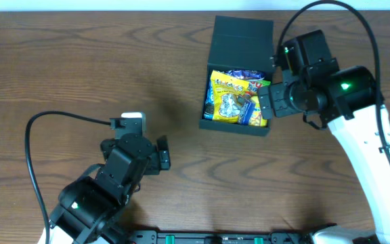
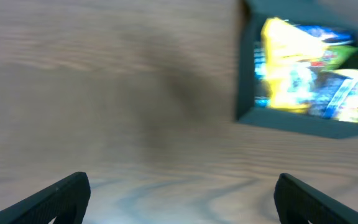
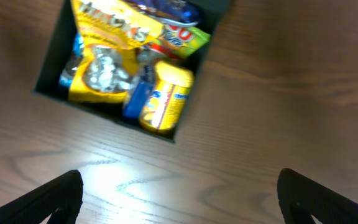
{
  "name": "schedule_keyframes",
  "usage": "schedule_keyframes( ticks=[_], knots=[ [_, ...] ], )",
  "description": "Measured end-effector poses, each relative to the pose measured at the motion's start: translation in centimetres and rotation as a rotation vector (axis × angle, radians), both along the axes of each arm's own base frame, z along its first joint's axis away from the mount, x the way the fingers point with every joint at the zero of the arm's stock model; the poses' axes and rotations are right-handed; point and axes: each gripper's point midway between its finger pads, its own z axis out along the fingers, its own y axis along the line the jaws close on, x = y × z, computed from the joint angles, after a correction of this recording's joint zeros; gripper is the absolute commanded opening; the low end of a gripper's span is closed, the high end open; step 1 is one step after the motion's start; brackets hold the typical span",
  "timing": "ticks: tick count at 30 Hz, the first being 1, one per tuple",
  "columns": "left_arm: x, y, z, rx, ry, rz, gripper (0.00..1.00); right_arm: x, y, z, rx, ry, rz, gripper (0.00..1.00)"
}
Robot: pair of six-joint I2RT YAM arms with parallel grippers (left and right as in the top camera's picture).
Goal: Pack container
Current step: 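Withdraw the right gripper from the box to its right side, then raise the left gripper toward the box's open lid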
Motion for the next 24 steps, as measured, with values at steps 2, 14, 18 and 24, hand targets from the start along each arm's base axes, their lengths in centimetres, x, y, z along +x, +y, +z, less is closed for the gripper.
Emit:
schedule_keyframes(
  ticks=[2, 14, 18, 24],
  knots=[
    [0.2, -0.8, 0.9, -0.028, -0.017, -0.031, 0.95, 0.2, -0.9, 0.0, 0.003, 0.002, -0.037, 0.99],
    [11.3, -3.0, 7.3, -0.087, 0.017, -0.065, 0.95, 0.3, -2.8, -0.2, -0.002, 0.015, -0.121, 0.99],
    [17.1, -3.3, 7.5, -0.202, 0.072, -0.113, 0.95, 0.2, -3.0, -0.3, -0.009, 0.018, -0.127, 1.00],
    [26.0, -4.8, 4.4, -0.398, 0.174, -0.214, 0.95, 0.4, -3.1, -0.3, -0.011, 0.013, -0.130, 0.99]
  ],
)
